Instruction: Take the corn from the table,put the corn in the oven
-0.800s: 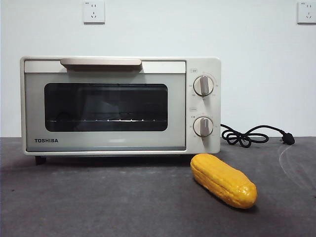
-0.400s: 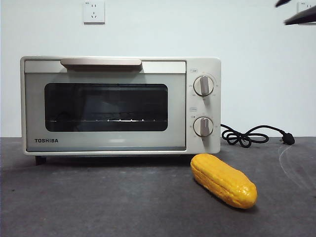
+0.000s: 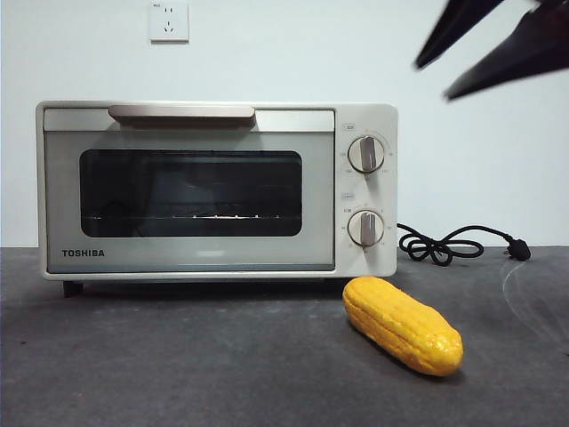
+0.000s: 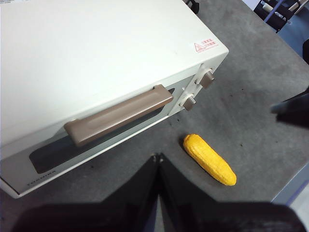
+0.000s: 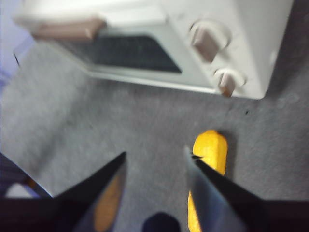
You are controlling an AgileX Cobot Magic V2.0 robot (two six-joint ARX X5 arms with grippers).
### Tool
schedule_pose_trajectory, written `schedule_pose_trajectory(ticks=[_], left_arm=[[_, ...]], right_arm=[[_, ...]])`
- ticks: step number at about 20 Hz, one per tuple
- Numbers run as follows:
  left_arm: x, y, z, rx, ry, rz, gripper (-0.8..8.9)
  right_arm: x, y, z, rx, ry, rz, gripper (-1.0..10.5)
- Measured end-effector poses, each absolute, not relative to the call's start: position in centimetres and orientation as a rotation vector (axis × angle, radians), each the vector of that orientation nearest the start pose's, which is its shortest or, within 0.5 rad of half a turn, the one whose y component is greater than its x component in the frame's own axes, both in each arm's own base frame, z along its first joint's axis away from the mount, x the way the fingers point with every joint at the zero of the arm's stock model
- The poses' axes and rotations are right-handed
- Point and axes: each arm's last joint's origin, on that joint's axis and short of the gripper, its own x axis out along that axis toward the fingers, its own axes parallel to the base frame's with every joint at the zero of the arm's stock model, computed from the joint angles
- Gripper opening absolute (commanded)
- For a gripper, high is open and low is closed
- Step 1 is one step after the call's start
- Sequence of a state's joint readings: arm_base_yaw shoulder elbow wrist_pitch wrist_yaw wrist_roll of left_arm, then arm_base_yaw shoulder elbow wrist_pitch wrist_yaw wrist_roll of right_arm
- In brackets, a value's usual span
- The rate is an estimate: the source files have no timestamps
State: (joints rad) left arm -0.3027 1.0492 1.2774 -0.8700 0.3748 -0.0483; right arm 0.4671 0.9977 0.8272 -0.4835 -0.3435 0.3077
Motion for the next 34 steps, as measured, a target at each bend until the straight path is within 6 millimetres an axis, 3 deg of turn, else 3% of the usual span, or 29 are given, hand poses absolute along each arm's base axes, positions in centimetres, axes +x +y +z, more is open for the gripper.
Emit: schedule_pose_trajectory(ticks=[11, 18, 28, 29, 33, 34], left_arm=[[17.3, -7.1, 38.5, -0.031, 0.726, -0.617, -0.05], [16.9, -7.1, 36.8, 0.055, 0.915, -0.526, -0.06], [17.1, -7.2, 36.9, 0.064, 0.896, -0.532, -0.05], [17.1, -7.2, 36.9, 0.064, 0.896, -0.532, -0.05], [17.1, -7.2, 36.9, 0.065, 0.896, -0.531, -0.05], [17.1, -7.2, 36.9, 0.065, 0.89, -0.53, -0.05]], right_arm=[[18.4, 16.0, 22.6, -0.03, 1.055, 0.616, 4.1], [19.4, 16.7, 20.0, -0.128, 1.119, 0.524, 4.1], [21.5, 18.4, 16.0, -0.192, 1.133, 0.489, 4.0], [21.7, 18.4, 15.6, -0.203, 1.132, 0.475, 3.8], [21.9, 18.4, 15.6, -0.223, 1.107, 0.435, -0.1], [21.9, 18.4, 15.7, -0.227, 1.106, 0.429, -0.1]])
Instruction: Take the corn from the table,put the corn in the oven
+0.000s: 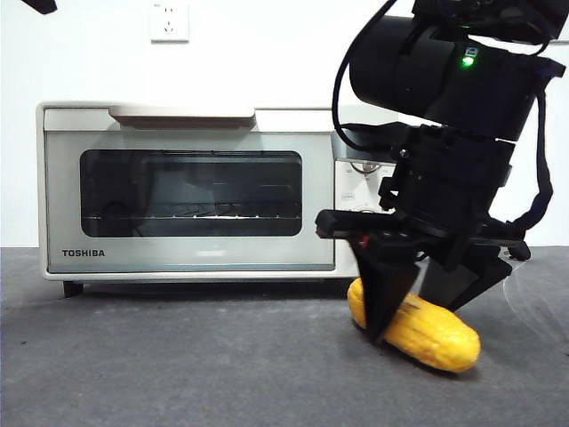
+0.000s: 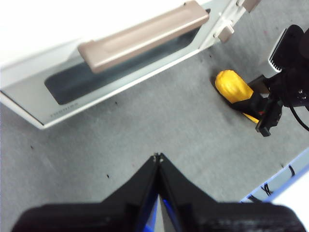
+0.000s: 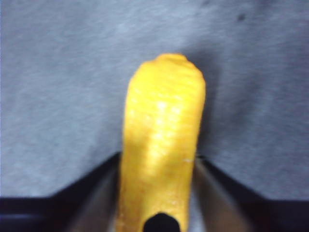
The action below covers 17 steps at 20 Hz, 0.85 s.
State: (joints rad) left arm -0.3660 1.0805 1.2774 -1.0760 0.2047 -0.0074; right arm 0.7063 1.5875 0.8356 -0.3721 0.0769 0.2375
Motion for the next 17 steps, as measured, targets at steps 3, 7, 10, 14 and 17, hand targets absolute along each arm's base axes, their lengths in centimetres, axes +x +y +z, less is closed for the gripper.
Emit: schedule_pose_trajectory(ticks=[3, 7, 10, 14, 17], left_arm=[[17.4, -7.3, 37.1, 0.063, 0.854, -0.532, -0.06], [18.0, -7.5, 37.7, 0.055, 0.769, -0.539, -0.05], [19.4, -8.1, 37.4, 0.054, 0.746, -0.542, -0.06], [21.9, -9.0, 36.1, 0.055, 0.765, -0.542, -0.06], [23.8, -9.9, 35.4, 0.042, 0.742, -0.575, -0.05]], right_arm=[[21.8, 18.5, 17.0, -0.23, 1.099, 0.432, -0.1], [20.8, 19.3, 21.8, -0.227, 1.034, 0.489, -0.1], [19.0, 20.0, 25.6, -0.234, 0.982, 0.56, -0.1], [15.8, 20.2, 29.9, -0.212, 0.872, 0.674, -0.1], [13.6, 19.7, 32.4, -0.176, 0.796, 0.746, -0.1]])
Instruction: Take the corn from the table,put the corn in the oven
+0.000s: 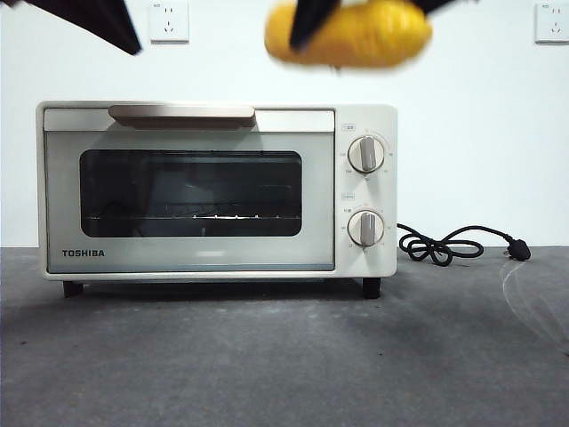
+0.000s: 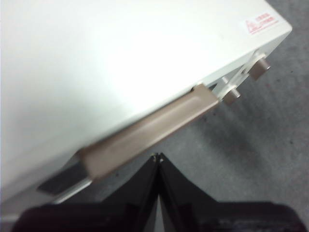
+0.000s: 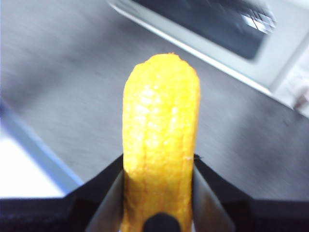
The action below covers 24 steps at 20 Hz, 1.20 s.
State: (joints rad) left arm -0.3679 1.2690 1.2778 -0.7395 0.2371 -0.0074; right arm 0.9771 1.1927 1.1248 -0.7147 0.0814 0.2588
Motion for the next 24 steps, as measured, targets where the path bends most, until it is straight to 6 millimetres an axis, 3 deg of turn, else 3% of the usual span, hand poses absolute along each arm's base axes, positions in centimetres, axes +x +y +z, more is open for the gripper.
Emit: schedule_pose_trajectory(ticks=[9, 24], left_arm=[[26.3, -11.5, 34.1, 0.038, 0.697, -0.613, -0.06], [27.8, -12.0, 32.2, 0.043, 0.775, -0.607, -0.06]], right_arm=[[10.6, 16.5, 36.1, -0.053, 0.675, 0.805, -0.1], [9.9, 15.4, 36.9, -0.01, 0.643, 0.811, -0.1]])
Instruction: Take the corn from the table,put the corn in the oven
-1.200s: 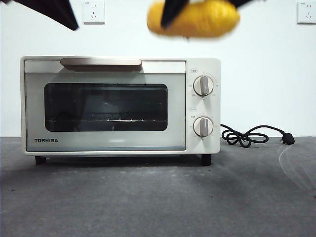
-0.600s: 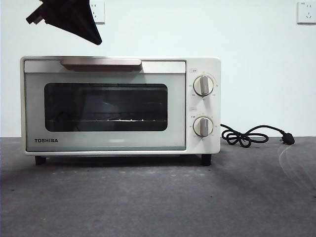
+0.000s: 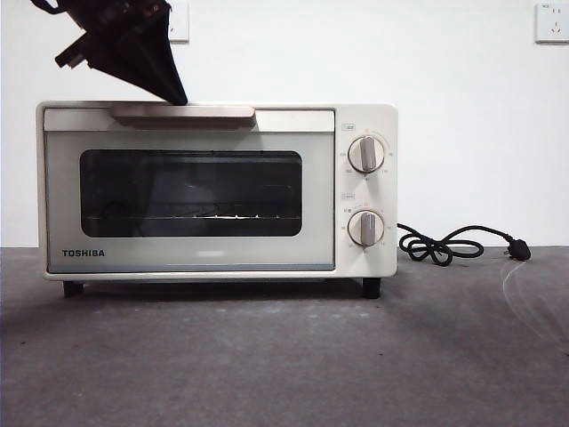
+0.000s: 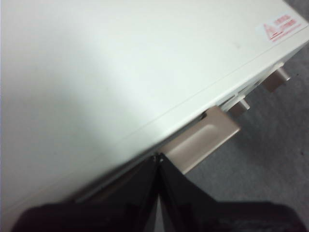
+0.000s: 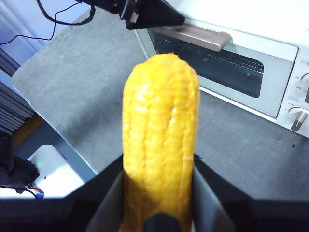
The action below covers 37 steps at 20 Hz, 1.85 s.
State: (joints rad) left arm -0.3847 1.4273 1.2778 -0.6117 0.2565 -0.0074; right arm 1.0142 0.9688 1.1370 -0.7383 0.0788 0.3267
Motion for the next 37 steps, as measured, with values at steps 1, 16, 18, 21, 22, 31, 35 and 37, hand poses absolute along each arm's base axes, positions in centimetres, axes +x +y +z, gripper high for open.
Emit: schedule_pose_trajectory(ticks=[1, 16, 18, 21, 22, 31, 35, 37], left_arm=[[27.8, -12.0, 32.1, 0.043, 0.782, -0.607, -0.06], [24.8, -13.0, 31.3, 0.124, 1.042, -0.681, -0.06], [24.2, -13.4, 30.8, 0.15, 1.097, -0.695, -0.06], [23.4, -13.8, 30.1, 0.193, 1.181, -0.71, -0.06], [23.1, -13.9, 30.0, 0.204, 1.203, -0.716, -0.06], [17.8, -14.3, 33.5, 0.293, 1.069, -0.864, -0.06], [15.5, -12.5, 36.4, 0.254, 0.895, -0.831, -0.06], [14.6, -11.4, 37.2, 0.282, 0.83, -0.711, -0.06]], right_arm=[[9.9, 15.4, 36.9, -0.01, 0.644, 0.811, -0.1], [9.9, 15.4, 36.9, -0.008, 0.644, 0.811, -0.1], [9.9, 15.4, 36.9, -0.008, 0.644, 0.811, -0.1], [9.9, 15.4, 36.9, -0.008, 0.644, 0.811, -0.1], [9.9, 15.4, 36.9, -0.008, 0.644, 0.811, -0.1], [10.1, 15.8, 37.0, -0.006, 0.623, 0.819, -0.1], [10.9, 17.3, 36.7, -0.036, 0.594, 0.863, -0.1], [11.7, 18.6, 36.4, -0.056, 0.56, 0.893, -0.1]])
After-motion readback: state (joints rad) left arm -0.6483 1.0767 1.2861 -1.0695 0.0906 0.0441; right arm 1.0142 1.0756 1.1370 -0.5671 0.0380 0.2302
